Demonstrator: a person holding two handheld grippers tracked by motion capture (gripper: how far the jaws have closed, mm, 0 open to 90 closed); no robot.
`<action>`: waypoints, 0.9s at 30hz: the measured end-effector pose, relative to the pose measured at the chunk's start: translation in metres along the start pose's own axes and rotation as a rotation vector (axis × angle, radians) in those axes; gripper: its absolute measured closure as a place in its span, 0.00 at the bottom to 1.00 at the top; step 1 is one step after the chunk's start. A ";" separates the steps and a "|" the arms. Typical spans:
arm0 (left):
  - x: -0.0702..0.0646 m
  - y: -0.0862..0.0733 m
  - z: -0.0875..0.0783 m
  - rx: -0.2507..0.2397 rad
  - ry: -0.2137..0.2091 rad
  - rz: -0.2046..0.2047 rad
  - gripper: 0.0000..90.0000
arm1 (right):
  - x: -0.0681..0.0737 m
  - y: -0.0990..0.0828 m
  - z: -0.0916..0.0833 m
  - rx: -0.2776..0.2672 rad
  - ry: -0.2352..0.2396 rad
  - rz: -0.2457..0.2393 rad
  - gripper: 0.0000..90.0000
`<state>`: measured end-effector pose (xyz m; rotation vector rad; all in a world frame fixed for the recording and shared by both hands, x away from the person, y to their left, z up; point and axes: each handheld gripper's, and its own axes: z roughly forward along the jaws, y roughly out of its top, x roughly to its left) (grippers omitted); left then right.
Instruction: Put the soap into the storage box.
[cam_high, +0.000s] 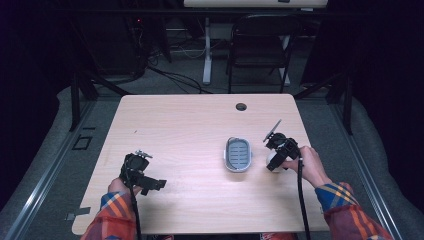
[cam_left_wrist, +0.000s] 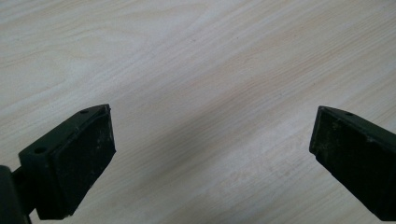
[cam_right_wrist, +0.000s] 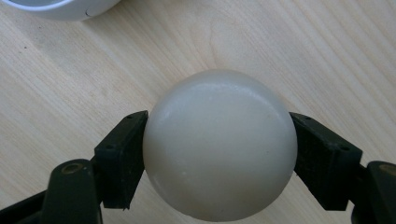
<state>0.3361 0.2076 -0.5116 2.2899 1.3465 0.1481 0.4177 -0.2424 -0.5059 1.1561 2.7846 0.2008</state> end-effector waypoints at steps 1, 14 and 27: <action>0.000 0.000 0.000 0.000 0.000 0.000 0.00 | 0.000 0.000 0.000 0.000 0.000 0.000 0.27; 0.000 0.000 0.000 0.000 -0.001 -0.001 0.00 | 0.004 0.008 -0.004 -0.016 -0.004 -0.021 0.27; -0.001 0.002 0.001 0.000 0.000 0.003 0.00 | 0.005 0.017 -0.010 -0.019 -0.011 -0.045 0.27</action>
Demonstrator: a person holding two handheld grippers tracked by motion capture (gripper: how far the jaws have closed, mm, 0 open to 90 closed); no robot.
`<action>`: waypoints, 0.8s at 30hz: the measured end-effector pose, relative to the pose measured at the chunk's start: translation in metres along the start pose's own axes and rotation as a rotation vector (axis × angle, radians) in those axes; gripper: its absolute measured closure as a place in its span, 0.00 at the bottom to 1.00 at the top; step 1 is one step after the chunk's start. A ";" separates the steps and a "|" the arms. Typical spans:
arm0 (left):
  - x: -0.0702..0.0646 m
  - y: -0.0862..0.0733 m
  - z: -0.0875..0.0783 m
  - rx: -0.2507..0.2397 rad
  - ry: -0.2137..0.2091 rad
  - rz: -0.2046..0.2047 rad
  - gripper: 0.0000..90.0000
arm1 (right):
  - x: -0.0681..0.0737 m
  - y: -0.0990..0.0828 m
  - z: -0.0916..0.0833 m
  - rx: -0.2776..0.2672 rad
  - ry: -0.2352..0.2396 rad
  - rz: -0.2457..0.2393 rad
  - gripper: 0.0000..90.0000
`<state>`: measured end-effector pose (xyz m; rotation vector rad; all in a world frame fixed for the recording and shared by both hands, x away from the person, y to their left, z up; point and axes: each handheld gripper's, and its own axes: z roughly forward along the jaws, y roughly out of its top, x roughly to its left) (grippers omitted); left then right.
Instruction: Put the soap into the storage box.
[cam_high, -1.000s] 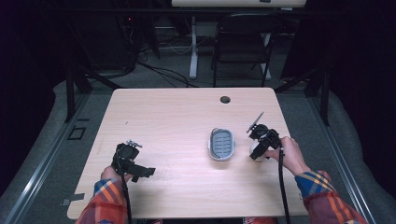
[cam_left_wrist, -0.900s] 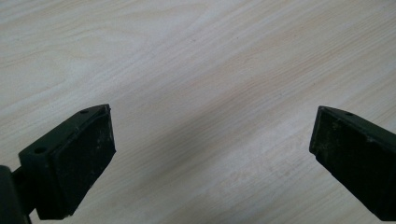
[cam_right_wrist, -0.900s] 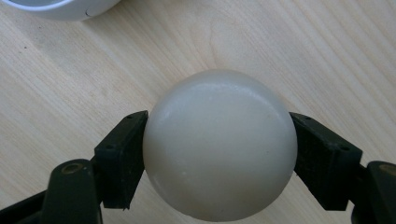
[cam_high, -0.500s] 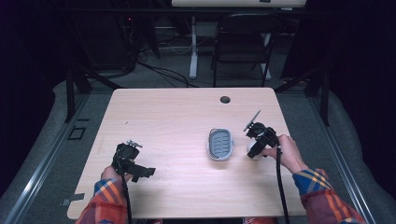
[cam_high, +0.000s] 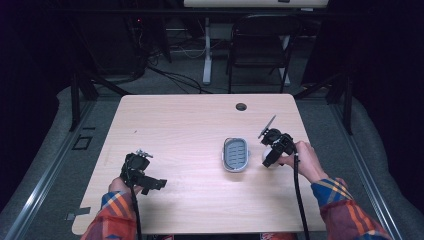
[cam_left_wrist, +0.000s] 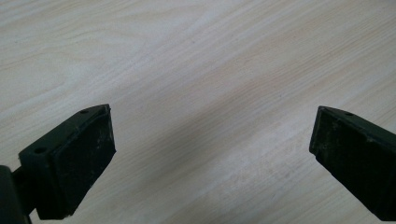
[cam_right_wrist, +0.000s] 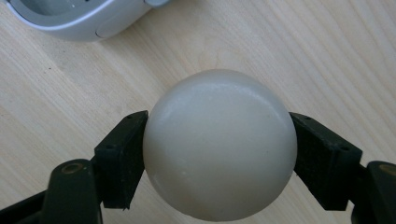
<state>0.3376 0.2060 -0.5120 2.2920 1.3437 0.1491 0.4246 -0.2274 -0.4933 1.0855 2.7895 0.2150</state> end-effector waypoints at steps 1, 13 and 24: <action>0.000 0.000 0.000 0.000 0.002 -0.001 0.00 | 0.001 0.002 -0.001 -0.001 0.001 0.005 0.27; 0.000 0.001 0.001 0.002 0.002 0.001 0.00 | 0.002 0.013 -0.010 0.011 -0.006 -0.028 0.27; 0.000 0.001 0.001 0.002 0.001 0.003 0.00 | 0.005 0.027 -0.019 0.003 -0.006 -0.047 0.27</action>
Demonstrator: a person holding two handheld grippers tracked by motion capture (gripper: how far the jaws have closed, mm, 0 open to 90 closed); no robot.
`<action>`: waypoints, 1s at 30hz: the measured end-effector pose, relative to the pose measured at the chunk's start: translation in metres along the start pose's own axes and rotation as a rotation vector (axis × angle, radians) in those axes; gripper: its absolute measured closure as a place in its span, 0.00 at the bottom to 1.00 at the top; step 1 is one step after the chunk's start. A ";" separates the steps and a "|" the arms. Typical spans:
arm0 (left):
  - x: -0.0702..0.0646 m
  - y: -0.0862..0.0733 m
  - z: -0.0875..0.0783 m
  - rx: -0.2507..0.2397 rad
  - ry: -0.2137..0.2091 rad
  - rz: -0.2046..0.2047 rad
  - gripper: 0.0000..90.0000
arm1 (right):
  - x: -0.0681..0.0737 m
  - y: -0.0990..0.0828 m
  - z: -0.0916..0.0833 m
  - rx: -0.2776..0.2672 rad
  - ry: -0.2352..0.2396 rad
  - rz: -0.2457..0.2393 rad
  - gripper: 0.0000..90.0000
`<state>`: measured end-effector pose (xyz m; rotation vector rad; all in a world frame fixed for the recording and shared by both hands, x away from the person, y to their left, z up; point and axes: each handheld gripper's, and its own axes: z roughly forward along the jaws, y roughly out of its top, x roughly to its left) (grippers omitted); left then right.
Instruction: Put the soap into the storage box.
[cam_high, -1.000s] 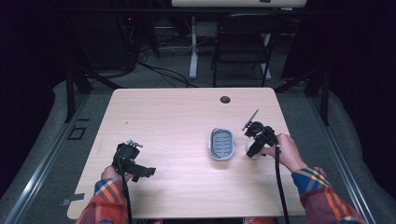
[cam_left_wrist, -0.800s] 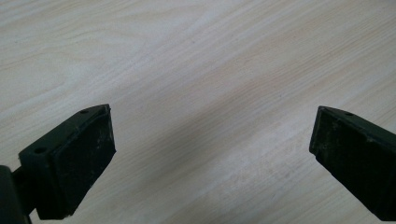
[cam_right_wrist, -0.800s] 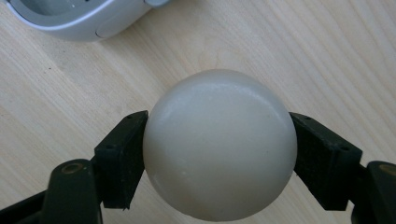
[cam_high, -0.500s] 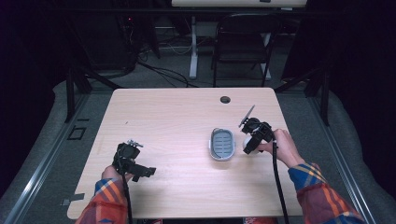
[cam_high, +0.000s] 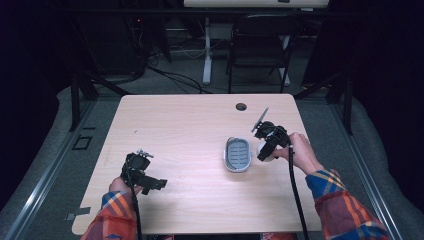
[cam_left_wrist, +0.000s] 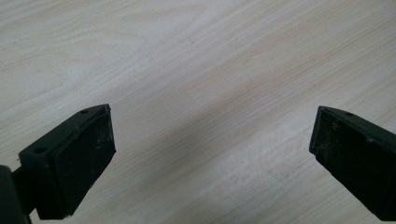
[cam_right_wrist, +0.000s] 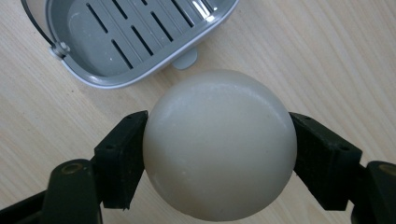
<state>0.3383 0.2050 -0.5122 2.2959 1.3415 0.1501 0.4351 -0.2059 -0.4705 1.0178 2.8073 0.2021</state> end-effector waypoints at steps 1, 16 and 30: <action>0.000 0.000 0.000 -0.001 0.000 0.001 0.00 | 0.001 0.001 0.000 -0.009 0.004 0.008 0.27; 0.000 0.000 0.001 0.004 -0.003 0.001 0.00 | 0.007 0.022 -0.009 0.002 -0.004 -0.042 0.27; 0.000 0.000 0.001 0.008 -0.003 0.007 0.00 | 0.014 0.043 -0.009 -0.015 0.011 -0.060 0.27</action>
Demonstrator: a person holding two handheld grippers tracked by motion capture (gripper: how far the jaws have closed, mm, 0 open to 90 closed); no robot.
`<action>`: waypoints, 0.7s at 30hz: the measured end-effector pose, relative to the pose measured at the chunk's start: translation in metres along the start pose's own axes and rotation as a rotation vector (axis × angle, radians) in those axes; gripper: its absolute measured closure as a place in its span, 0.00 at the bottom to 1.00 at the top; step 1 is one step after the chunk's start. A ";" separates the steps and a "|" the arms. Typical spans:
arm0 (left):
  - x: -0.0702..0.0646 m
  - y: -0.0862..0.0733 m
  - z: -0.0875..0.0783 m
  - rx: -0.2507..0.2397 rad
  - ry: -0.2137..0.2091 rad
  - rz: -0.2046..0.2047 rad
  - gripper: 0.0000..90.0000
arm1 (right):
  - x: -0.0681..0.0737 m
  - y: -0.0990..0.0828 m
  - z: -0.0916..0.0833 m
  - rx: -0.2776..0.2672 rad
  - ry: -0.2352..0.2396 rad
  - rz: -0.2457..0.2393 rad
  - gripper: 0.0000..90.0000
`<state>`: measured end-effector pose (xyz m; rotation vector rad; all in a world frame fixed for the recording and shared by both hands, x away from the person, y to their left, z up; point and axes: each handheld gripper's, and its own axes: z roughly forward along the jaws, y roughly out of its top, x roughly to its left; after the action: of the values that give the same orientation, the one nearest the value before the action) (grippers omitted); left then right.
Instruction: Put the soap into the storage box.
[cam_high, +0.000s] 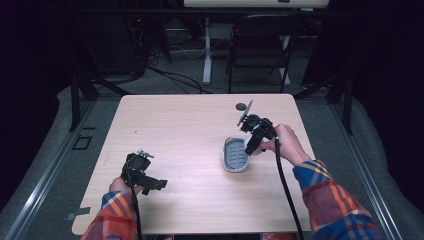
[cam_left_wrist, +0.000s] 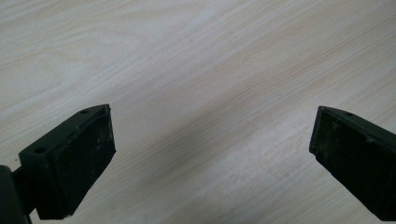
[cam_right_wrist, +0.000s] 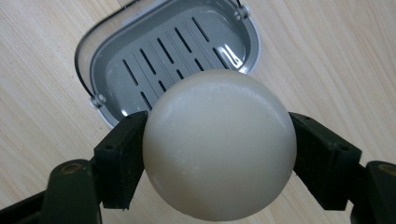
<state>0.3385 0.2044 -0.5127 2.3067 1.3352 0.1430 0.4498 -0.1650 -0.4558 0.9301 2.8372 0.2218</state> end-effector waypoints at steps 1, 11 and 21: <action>0.000 0.000 0.000 0.000 0.000 0.000 0.00 | 0.000 0.000 0.000 0.000 0.000 0.000 0.27; 0.000 0.000 0.000 0.000 -0.001 0.000 0.00 | 0.006 0.019 0.010 0.012 0.014 -0.040 0.27; 0.000 0.000 0.001 0.002 0.000 0.000 0.00 | 0.013 0.031 0.020 0.008 0.035 -0.049 0.27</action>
<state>0.3386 0.2039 -0.5130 2.3085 1.3355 0.1421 0.4608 -0.1301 -0.4706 0.8652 2.8913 0.2242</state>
